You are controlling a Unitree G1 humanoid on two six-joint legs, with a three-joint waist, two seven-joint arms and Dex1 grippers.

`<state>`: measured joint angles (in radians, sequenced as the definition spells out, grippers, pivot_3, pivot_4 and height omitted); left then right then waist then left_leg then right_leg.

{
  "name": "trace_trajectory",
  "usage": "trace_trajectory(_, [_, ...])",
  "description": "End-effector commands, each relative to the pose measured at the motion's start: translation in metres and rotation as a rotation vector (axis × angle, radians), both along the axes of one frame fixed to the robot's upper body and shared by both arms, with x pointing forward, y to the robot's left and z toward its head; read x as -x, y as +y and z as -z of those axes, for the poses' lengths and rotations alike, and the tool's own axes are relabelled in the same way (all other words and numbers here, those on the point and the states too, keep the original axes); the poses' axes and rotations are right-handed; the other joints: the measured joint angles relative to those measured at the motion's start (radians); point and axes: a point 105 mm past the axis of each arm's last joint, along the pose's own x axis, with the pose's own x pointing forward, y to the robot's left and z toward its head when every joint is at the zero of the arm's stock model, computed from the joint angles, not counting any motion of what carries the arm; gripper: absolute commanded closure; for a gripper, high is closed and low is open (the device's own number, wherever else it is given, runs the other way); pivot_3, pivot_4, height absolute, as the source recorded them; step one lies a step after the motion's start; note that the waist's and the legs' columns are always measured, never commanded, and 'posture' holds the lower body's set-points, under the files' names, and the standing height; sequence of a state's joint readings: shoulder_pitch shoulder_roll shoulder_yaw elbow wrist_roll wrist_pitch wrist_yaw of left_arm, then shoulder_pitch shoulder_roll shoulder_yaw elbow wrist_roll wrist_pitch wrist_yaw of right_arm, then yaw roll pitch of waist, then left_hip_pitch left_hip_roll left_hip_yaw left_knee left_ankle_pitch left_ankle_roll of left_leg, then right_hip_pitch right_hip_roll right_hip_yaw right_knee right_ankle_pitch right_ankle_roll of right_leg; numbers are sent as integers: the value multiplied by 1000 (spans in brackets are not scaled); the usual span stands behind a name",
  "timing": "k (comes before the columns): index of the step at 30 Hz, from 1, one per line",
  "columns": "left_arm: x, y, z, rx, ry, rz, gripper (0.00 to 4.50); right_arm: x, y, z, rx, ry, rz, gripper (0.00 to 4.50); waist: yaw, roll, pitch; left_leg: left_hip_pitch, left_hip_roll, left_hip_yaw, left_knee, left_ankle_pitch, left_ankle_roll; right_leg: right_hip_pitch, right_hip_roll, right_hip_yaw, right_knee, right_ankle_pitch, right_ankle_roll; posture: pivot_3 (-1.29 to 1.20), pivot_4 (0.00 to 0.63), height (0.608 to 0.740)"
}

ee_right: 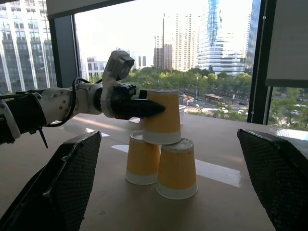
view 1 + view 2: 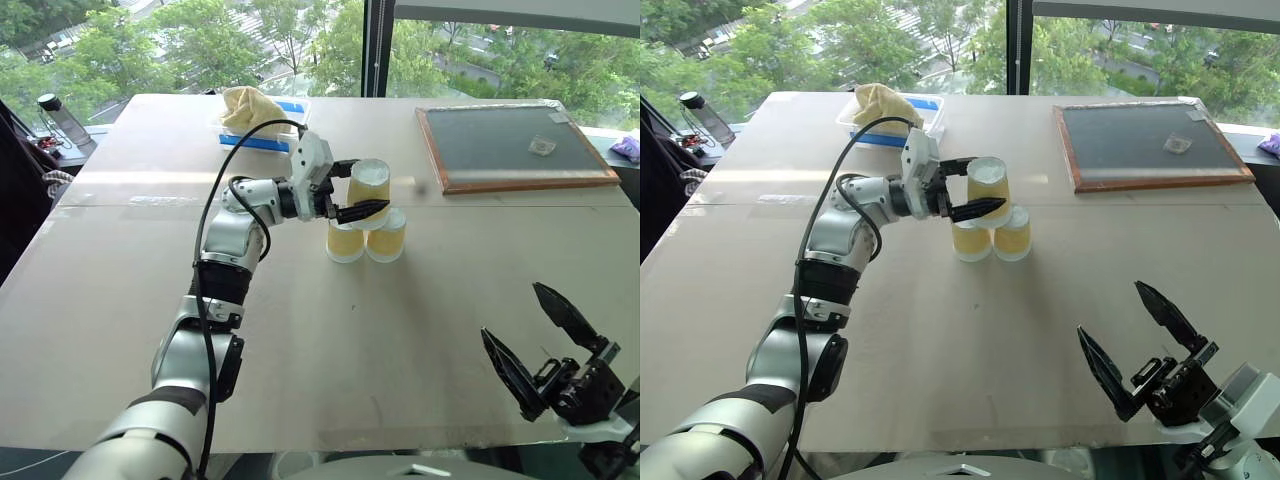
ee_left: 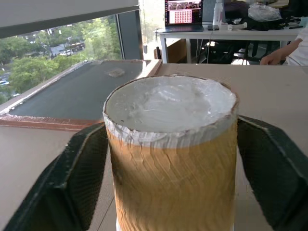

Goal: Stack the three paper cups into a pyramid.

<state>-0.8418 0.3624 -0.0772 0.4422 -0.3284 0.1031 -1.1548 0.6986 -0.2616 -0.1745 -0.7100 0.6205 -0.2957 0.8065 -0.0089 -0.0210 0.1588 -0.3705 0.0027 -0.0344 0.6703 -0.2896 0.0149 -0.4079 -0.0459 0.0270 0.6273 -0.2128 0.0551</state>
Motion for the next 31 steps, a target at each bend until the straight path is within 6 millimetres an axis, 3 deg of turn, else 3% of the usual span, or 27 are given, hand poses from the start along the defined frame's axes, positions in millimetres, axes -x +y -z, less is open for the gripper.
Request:
trace_trajectory(1, [5, 0, -30, 62, -99, 24, 79, 2, 0, -9, 6, -50, -2, 0, 0, 0, 0, 0, 0, 0, 0, 0, 0, 0, 0, 0, 0, 0, 0, 0, 150, 740])
trace_trajectory(8, [32, 21, -76, 172, -194, 32, 79, 0, -4, -4, 14, -23, -30, 0, -2, 0, 0, 0, 0, 0, 0, 0, 0, 0, 0, 0, 0, 0, 0, 0, 150, 740])
trace_trajectory(11, [48, 42, -79, 203, -150, -31, 79, -6, -8, 5, 46, 25, -86, 0, -5, 0, 0, 2, 2, -2, 0, 0, 0, 0, 0, 2, 0, 0, 0, 0, 150, 740])
trace_trajectory(15, [71, 80, -24, 97, 36, -227, 79, -26, -35, 27, 144, 127, -98, 0, -19, 1, -1, 9, 3, 2, -2, 0, 0, 3, -1, 9, 2, 0, 0, 0, 150, 740])
trace_trajectory(18, [95, 91, 25, -30, 148, -314, 79, -43, -51, 46, 216, 223, -88, 0, -18, -1, 1, 9, 4, 1, -2, 0, 0, 2, -1, 9, 2, 0, 0, 0, 150, 740])
trace_trajectory(22, [112, 102, 64, -89, 206, -458, 79, -64, -59, 62, 291, 281, -100, 0, 10, -2, 1, 8, 3, 0, -1, 0, 0, 2, -1, 8, 2, -2, -4, 0, 150, 740])
trace_trajectory(26, [113, 114, 89, -120, 205, -615, 79, -75, -57, 69, 334, 288, -148, 0, 21, -1, 0, 10, 3, 3, -1, 0, 0, 4, 0, 7, 2, -2, -4, 0, 150, 740])
trace_trajectory(31, [115, 118, 100, -138, 178, -661, 79, -79, -54, 70, 370, 292, -185, 0, 23, -1, 0, 9, 3, 3, -1, 0, 0, 4, 0, 6, 1, -2, -5, 0, 150, 740])
